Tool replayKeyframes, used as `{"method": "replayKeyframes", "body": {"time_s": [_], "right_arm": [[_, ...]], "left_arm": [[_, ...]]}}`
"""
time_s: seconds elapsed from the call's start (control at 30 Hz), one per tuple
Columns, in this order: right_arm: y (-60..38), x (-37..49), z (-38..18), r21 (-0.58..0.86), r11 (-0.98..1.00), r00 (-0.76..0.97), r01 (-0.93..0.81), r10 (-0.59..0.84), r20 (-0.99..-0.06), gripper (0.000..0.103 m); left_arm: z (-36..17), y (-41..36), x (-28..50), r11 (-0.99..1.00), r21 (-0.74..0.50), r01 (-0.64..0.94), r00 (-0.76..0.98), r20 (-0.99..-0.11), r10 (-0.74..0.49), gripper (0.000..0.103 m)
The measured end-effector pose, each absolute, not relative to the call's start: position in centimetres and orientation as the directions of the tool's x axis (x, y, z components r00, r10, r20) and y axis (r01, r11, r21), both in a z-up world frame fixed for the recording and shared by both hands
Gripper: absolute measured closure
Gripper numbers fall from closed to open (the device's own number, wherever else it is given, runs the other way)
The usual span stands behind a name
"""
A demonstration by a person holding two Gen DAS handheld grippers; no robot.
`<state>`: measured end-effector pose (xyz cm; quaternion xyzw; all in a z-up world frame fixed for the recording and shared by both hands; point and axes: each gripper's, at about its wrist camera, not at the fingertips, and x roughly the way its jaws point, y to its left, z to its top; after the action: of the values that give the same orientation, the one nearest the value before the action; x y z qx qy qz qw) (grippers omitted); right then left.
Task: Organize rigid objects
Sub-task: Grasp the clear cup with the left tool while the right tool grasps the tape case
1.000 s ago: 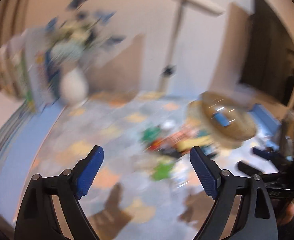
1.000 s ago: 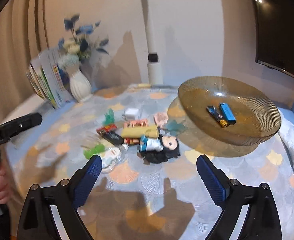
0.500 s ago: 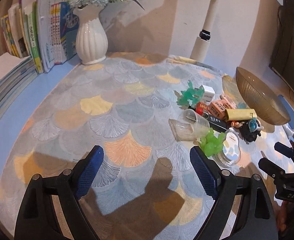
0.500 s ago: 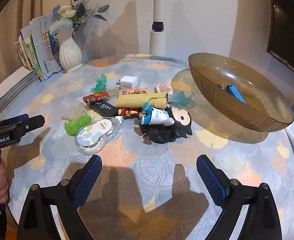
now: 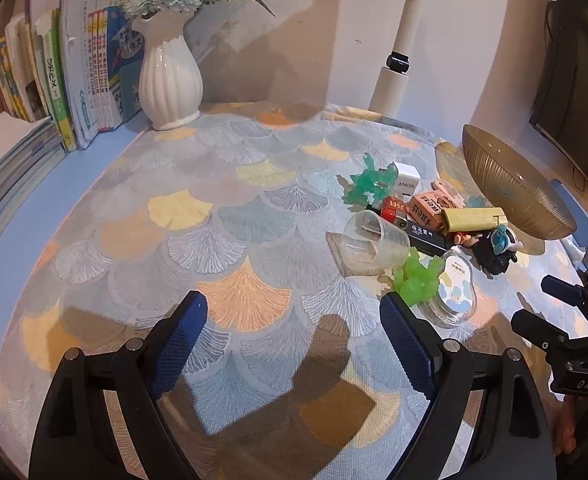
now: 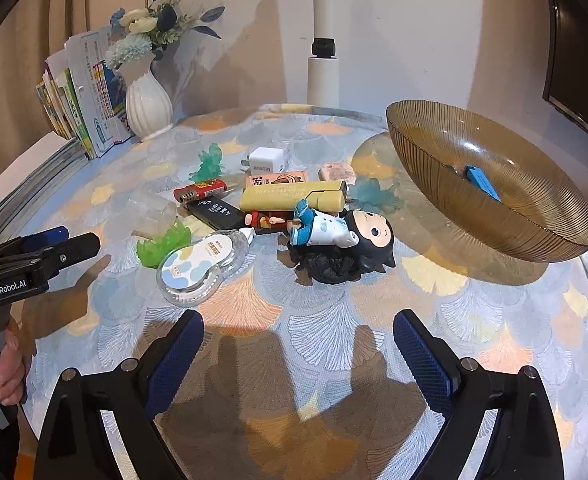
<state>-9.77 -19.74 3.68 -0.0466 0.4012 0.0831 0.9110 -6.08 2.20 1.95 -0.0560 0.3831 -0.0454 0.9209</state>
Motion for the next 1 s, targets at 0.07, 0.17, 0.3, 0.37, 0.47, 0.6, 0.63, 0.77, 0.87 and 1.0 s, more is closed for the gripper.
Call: {"method": "replayKeyframes", "body": {"time_s": [0.07,0.17,0.3,0.37,0.47,0.6,0.63,0.77,0.87,1.0], "right_arm": [[-19.8,-9.7,3.7,-0.014,0.982,0.662,-0.186,0.114,-0.741,0.008],[-20.0,-9.7,3.7,-0.006,0.983,0.663,-0.182,0.119,-0.74,0.008],[-20.0,-9.6,3.6,0.002,0.984,0.651,-0.176,0.118,-0.75,0.008],[-19.9,-9.6,3.5,0.002,0.985,0.65,-0.172,0.116,-0.751,0.008],[-20.0,-9.6,3.6,0.009,0.985,0.653,-0.172,0.121,-0.747,0.008],[-20.2,-9.5,3.6,0.024,0.984,0.651,-0.175,0.134,-0.747,0.008],[-20.3,-9.5,3.6,0.028,0.984,0.649,-0.174,0.136,-0.749,0.008],[-20.7,-9.4,3.6,0.059,0.984,0.642,-0.166,0.153,-0.751,0.008],[-20.8,-9.4,3.9,0.111,0.977,0.632,-0.181,0.203,-0.748,0.008],[-19.1,-8.3,3.3,0.289,0.929,0.519,-0.231,0.369,-0.771,0.013]], "left_arm": [[1.9,2.0,-6.1,0.991,-0.129,0.045,0.701,-0.702,-0.124,0.016],[2.0,1.7,-6.2,0.992,-0.116,0.052,0.703,-0.701,-0.119,0.016],[2.0,1.7,-6.2,0.992,-0.111,0.061,0.705,-0.699,-0.122,0.016],[2.0,1.7,-6.2,0.992,-0.113,0.059,0.701,-0.702,-0.122,0.016],[2.1,1.9,-6.1,0.99,-0.124,0.063,0.701,-0.701,-0.132,0.016],[2.1,2.1,-6.2,0.986,-0.15,0.074,0.699,-0.698,-0.159,0.016],[2.1,2.2,-6.1,0.985,-0.156,0.075,0.696,-0.699,-0.164,0.016],[1.9,2.2,-5.8,0.982,-0.173,0.08,0.677,-0.713,-0.18,0.016],[1.4,1.5,-4.9,0.976,-0.172,0.133,0.601,-0.769,-0.218,0.023],[1.9,1.0,-3.0,0.971,-0.152,0.185,0.577,-0.783,-0.232,0.024]]}}
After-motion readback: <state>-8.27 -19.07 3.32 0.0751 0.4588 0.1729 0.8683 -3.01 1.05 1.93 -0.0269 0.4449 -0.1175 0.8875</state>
